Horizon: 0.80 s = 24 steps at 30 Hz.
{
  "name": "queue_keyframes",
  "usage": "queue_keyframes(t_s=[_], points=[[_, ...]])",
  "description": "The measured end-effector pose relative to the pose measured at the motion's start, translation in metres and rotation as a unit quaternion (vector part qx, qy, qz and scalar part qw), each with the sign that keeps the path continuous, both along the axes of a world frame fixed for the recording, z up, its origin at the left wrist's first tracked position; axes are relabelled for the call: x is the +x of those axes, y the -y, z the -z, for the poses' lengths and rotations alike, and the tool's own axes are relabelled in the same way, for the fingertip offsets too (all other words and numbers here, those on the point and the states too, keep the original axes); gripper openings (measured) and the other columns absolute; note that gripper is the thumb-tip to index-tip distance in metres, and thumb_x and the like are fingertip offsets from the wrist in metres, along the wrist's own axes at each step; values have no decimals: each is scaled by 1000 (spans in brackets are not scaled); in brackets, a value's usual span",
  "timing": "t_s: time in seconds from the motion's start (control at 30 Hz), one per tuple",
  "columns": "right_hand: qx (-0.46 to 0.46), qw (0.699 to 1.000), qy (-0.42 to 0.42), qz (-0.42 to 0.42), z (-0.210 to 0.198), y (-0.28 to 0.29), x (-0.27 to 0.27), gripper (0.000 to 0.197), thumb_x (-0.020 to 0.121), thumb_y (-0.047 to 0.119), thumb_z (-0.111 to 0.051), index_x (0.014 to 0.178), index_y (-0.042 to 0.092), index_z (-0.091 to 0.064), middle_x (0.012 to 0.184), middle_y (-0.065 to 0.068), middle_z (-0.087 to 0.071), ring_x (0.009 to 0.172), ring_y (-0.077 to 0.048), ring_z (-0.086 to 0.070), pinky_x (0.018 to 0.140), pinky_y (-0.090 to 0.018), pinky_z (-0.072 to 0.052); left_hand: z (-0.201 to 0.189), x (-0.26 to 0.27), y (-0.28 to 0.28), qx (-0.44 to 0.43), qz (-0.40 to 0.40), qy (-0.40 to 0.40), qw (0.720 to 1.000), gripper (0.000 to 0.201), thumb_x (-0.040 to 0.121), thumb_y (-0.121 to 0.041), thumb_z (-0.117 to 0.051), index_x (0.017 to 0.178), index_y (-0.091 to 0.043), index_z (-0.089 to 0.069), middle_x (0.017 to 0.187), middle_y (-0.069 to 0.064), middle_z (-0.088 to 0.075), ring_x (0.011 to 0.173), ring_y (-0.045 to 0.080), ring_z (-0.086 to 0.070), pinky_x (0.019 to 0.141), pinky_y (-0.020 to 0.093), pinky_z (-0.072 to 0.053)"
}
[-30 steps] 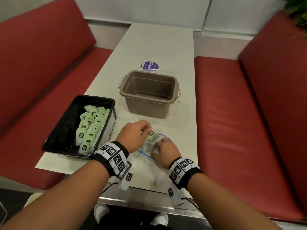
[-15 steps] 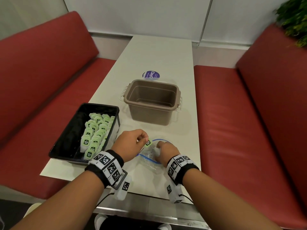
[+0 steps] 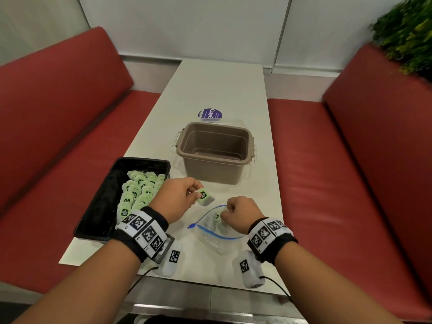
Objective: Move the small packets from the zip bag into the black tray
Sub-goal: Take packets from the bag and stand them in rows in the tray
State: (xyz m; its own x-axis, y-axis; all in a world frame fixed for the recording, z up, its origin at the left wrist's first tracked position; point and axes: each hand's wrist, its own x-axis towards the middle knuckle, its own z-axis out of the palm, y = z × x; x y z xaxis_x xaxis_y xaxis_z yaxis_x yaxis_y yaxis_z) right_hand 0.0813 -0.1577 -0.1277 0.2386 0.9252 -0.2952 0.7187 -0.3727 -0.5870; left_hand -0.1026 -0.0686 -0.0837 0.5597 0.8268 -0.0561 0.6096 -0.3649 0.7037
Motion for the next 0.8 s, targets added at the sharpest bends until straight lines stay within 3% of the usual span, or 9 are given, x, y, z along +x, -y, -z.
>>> queue_keyframes(t_s=[0.1,0.17,0.23,0.33,0.4,0.47,0.57,0.73,0.8], points=[[70,994,-63,47,-10,-4,-1,31,72,27,-57,52,18,-36,74,-5,-70,84,-25,-68,71,-34,-54,-18,-13,-10,50,16,-34,998,4,90,-25,-70,91,-28,-72,78,-10,-67,69,2,-60,70,23,-47],[111,987,-88,73,-20,-9,-7,27,69,27,-54,53,19,-34,63,-10,-61,83,-32,-70,68,-43,-54,-32,-23,-15,70,27,-47,996,4,89,-28,-70,86,-30,-72,74,-16,-63,69,0,-57,66,20,-41],[147,980,-112,73,-31,-17,-16,21,69,24,-53,59,21,-34,58,-4,-45,70,-35,-64,65,-49,-54,-43,-33,-20,77,34,-53,995,4,88,-28,-71,85,-29,-73,71,-18,-58,66,1,-54,63,16,-37],[178,973,-145,28,-47,-30,-35,12,76,19,-55,75,24,-44,63,4,-45,58,-19,-43,61,-38,-48,-56,-48,-30,75,50,-57,994,2,84,-30,-75,86,-31,-75,73,-16,-63,69,2,-57,66,17,-42],[187,969,-158,-39,-57,-39,-51,16,81,19,-65,90,27,-55,66,6,-48,56,-7,-40,60,-23,-42,-64,-57,-37,65,64,-57,994,3,84,-30,-76,87,-30,-75,75,-13,-67,68,1,-57,66,18,-45],[216,966,-112,-88,-63,-50,-69,13,84,25,-73,94,27,-64,68,13,-47,59,-2,-45,59,-11,-35,-71,-67,-43,64,75,-55,994,3,84,-33,-76,87,-31,-75,74,-14,-68,66,1,-58,64,16,-43],[264,958,-80,-78,-63,-68,-91,6,85,30,-75,84,26,-70,71,15,-47,66,2,-49,61,-11,-33,-81,-86,-55,80,78,-69,991,4,85,-38,-74,86,-33,-74,72,-17,-68,69,0,-60,63,13,-39],[253,960,-85,-82,-58,-93,-118,10,81,33,-78,76,27,-72,76,11,-54,68,-3,-50,66,-26,-43,-92,-115,-75,109,105,-147,977,5,88,-34,-70,89,-33,-75,72,-20,-62,66,-3,-56,60,11,-38],[232,967,-81,-72,-56,-100,-124,10,80,34,-79,77,26,-73,77,8,-59,70,-5,-53,68,-29,-46,-91,-122,-84,117,120,-192,967,8,87,-32,-70,93,-33,-76,78,-16,-67,71,0,-60,65,16,-44]])
